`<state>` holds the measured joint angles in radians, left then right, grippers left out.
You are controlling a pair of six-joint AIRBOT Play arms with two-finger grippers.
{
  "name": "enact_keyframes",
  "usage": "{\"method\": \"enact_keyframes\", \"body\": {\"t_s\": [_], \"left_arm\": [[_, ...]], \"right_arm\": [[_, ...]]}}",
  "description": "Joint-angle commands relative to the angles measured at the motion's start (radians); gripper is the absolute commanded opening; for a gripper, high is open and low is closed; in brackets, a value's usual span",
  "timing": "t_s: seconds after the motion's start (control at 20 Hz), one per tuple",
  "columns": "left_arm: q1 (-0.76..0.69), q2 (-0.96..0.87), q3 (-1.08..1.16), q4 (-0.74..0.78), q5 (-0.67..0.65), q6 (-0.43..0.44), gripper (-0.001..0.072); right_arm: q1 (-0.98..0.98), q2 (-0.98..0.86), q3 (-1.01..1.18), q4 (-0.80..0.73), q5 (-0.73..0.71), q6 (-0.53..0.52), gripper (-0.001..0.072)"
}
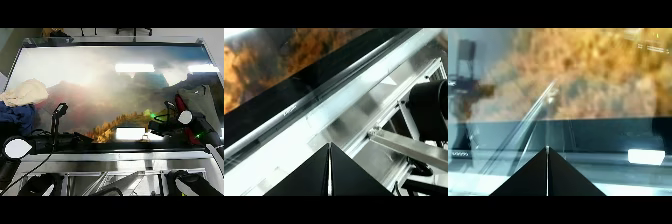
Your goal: Fold the shirts.
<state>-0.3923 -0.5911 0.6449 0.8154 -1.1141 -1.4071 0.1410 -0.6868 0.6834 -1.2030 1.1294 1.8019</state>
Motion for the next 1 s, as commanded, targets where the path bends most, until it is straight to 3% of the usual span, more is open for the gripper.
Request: {"method": "enact_keyframes", "body": {"t_s": [0.0, 0.1, 0.25, 0.3, 0.35, 0.45, 0.5, 0.55, 0.6, 0.8, 0.95], "left_arm": [[0.005, 0.001, 0.000, 0.007, 0.080, 0.000, 0.0021], [0.088, -0.010, 0.045, 0.094, 0.090, 0.000, 0.0021], [0.394, -0.125, 0.253, 0.301, 0.009, 0.005, 0.0024], [0.504, -0.178, 0.324, 0.332, -0.009, 0.033, 0.0209], [0.618, -0.245, 0.394, 0.340, -0.008, 0.057, 0.0681], [0.792, -0.389, 0.521, 0.337, -0.001, 0.109, 0.0702], [0.853, -0.472, 0.584, 0.338, 0.010, 0.148, 0.0702], [0.896, -0.549, 0.640, 0.340, 0.022, 0.176, 0.0702], [0.927, -0.635, 0.697, 0.346, 0.040, 0.190, 0.0702], [0.957, -0.967, 0.902, 0.347, 0.125, 0.196, 0.0703], [0.943, -1.159, 1.037, 0.497, 0.155, 0.195, 0.0703]], "right_arm": [[0.000, 0.001, 0.000, 0.012, -0.048, 0.002, 0.0022], [0.000, 0.001, 0.000, 0.056, -0.060, 0.000, 0.0022], [0.000, 0.001, 0.000, 0.102, -0.102, 0.000, 0.0022], [0.000, 0.001, 0.000, 0.101, -0.122, 0.000, 0.0022], [0.000, -0.002, 0.000, 0.101, -0.138, 0.000, 0.0025], [0.000, -0.008, 0.000, 0.100, -0.176, -0.001, 0.0040], [0.000, -0.013, 0.000, 0.100, -0.191, -0.001, 0.0204], [0.000, -0.019, 0.000, 0.100, -0.205, -0.001, 0.0474], [0.000, -0.026, 0.000, 0.100, -0.219, -0.001, 0.0624], [-0.001, -0.058, 0.000, 0.097, -0.261, -0.001, 0.0631], [-0.001, -0.076, 0.000, 0.098, -0.267, 0.000, 0.0631]]}}
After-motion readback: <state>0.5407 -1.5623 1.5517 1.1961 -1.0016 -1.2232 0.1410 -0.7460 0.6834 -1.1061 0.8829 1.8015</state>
